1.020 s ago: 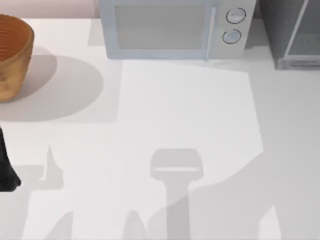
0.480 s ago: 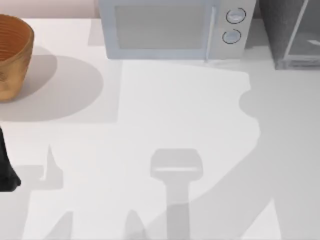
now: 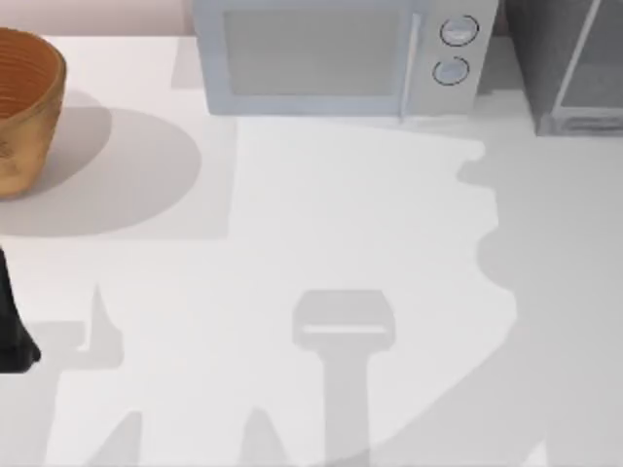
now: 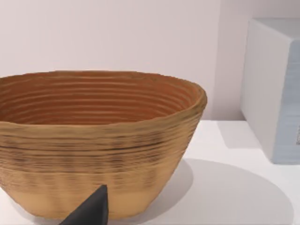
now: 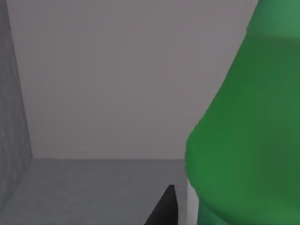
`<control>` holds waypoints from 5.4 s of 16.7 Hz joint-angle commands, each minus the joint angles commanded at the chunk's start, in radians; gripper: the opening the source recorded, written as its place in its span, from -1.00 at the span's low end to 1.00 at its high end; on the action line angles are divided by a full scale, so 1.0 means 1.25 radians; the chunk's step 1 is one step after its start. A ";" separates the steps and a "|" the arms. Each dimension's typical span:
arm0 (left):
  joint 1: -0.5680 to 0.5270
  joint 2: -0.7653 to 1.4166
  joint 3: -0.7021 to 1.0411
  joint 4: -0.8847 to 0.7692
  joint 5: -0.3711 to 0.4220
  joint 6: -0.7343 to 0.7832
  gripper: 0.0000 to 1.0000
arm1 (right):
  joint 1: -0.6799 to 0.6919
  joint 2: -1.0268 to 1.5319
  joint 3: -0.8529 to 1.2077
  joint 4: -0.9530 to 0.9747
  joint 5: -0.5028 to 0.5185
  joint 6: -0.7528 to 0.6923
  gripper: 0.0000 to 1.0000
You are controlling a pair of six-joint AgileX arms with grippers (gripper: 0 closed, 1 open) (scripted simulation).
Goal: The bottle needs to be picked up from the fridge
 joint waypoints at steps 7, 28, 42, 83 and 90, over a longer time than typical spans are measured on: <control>0.000 0.000 0.000 0.000 0.000 0.000 1.00 | -0.019 -0.093 -0.150 0.067 -0.022 0.000 -1.00; 0.000 0.000 0.000 0.000 0.000 0.000 1.00 | 0.148 -1.250 -0.681 -0.508 0.130 0.001 -1.00; 0.000 0.000 0.000 0.000 0.000 0.000 1.00 | 0.221 -1.648 -0.894 -0.739 0.194 -0.004 -1.00; 0.000 0.000 0.000 0.000 0.000 0.000 1.00 | 0.873 0.090 -0.186 0.273 0.867 0.011 -1.00; 0.000 0.000 0.000 0.000 0.000 0.000 1.00 | 0.857 0.117 -0.163 0.284 0.851 0.011 -0.70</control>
